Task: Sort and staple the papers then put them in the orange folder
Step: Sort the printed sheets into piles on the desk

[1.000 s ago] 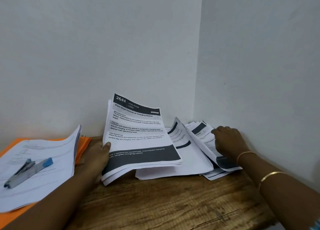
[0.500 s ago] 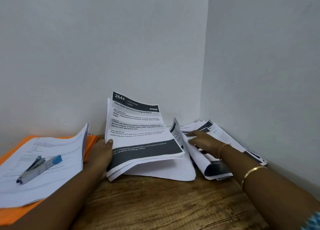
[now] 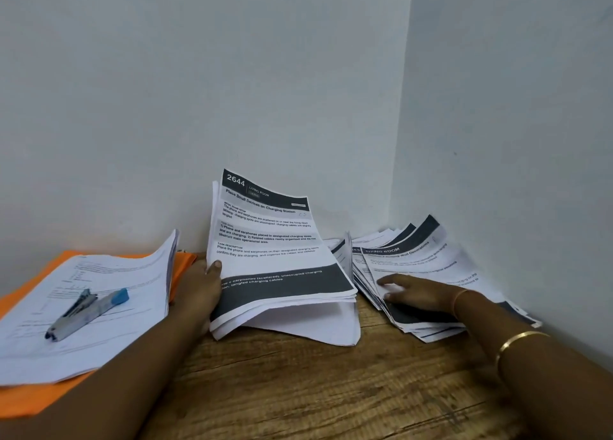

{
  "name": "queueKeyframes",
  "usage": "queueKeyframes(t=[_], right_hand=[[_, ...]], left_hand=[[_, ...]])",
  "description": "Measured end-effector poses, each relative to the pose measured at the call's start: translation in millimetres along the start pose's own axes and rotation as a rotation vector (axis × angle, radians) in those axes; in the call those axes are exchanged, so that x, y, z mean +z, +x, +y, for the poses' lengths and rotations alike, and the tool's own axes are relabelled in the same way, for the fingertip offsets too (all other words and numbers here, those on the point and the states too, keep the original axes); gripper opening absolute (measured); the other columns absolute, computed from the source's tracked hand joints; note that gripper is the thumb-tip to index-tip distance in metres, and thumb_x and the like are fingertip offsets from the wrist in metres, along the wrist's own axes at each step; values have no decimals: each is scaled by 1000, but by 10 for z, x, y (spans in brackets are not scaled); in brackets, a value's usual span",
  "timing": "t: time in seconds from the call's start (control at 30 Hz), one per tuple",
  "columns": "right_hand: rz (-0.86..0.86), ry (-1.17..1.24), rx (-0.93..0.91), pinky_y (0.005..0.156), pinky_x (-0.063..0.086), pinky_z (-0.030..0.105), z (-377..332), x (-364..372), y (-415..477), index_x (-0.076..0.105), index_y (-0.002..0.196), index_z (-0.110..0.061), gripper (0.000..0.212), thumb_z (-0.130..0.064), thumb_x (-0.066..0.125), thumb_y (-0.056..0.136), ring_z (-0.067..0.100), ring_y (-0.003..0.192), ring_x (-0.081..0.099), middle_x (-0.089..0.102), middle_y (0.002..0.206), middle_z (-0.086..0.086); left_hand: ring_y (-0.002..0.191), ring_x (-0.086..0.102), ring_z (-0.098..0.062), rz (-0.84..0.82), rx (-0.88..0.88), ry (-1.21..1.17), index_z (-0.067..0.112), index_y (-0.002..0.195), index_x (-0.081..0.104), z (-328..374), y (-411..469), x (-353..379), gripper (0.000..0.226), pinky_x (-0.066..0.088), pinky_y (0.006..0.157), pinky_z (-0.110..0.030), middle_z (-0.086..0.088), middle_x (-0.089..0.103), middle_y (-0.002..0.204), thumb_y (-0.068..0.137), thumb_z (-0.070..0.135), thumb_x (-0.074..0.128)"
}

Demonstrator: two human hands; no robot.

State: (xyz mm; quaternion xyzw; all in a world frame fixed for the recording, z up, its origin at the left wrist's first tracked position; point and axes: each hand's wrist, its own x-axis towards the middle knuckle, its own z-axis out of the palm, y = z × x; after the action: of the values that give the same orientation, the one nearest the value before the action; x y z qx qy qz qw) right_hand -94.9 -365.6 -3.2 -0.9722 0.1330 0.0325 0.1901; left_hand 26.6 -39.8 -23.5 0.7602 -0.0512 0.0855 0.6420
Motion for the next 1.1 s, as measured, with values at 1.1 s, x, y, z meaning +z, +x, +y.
queueKeyframes(t=[1.1], right_hand=[[656,398,153,83,39,32,-988,-98,272,54,111,2,26,-9,37,95,36,110,53,57,121,21]], left_hand=[[118,50,-37,288,164,193,1,128,50,270,-39,-221,39,38,100,-42,-19,55,129,100,26,40]])
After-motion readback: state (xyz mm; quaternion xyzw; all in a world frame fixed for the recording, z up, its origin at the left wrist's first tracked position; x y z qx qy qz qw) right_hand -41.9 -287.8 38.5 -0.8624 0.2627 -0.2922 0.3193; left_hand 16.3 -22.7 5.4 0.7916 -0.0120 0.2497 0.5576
